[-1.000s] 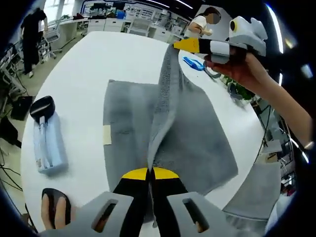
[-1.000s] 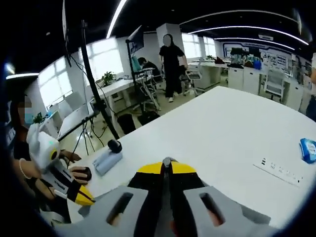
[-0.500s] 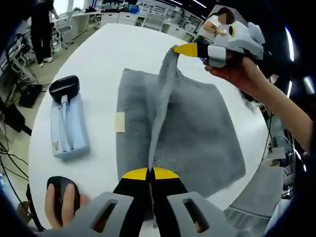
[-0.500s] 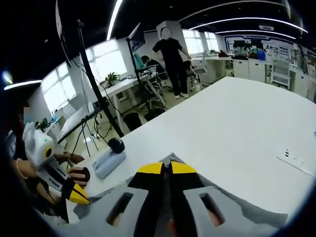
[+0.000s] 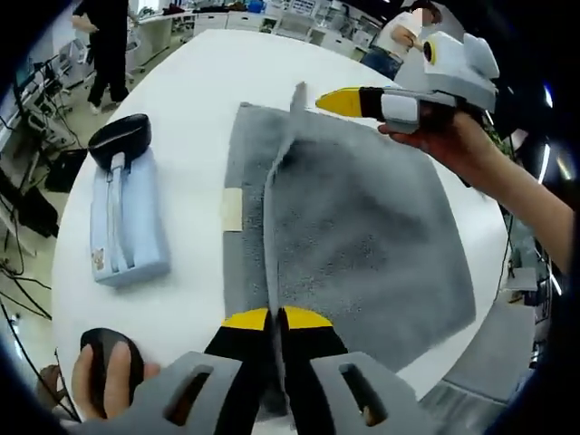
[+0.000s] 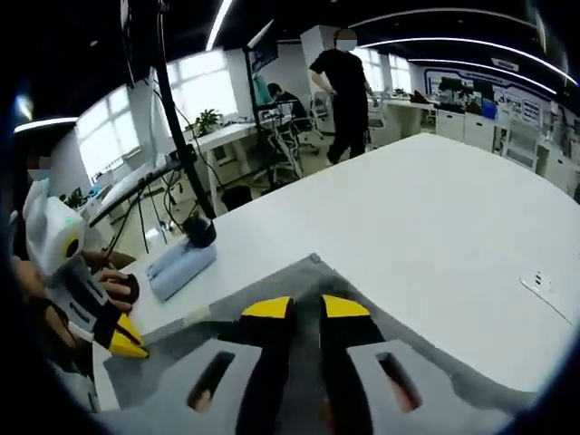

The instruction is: Fold the towel on the table until its edges align and the towel forms a compact rectangular stack.

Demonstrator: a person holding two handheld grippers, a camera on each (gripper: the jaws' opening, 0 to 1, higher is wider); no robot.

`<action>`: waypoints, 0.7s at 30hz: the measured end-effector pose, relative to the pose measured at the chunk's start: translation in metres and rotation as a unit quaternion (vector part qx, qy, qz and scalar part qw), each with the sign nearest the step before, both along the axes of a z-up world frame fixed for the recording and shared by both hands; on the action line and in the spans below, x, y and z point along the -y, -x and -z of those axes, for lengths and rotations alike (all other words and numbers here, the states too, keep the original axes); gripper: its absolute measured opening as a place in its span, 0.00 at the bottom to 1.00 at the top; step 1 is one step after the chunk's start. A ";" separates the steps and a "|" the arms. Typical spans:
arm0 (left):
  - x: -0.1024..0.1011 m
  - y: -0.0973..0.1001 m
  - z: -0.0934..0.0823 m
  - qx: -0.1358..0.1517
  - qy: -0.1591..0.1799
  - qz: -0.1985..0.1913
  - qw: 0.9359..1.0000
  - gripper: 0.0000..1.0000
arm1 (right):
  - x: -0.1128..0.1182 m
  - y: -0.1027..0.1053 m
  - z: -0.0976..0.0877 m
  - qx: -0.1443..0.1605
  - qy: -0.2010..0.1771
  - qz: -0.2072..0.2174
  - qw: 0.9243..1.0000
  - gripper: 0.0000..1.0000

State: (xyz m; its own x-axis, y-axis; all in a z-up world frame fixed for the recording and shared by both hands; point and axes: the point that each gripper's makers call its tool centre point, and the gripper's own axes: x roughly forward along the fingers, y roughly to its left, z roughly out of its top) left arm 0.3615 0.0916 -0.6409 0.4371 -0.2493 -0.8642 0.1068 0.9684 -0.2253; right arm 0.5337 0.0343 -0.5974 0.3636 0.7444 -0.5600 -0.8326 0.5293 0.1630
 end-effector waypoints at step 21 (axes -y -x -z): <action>0.046 0.044 0.001 0.011 -0.004 0.012 1.000 0.07 | 0.171 0.004 0.041 -0.048 0.140 0.102 0.984 0.00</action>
State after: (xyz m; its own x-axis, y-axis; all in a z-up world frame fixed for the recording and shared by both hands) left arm 0.3176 0.0454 -0.6420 0.4501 -0.2520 -0.8567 0.1344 0.9676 -0.2139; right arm 0.5300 -0.1369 -0.6382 0.4253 0.4738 -0.7711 -0.6925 0.7189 0.0597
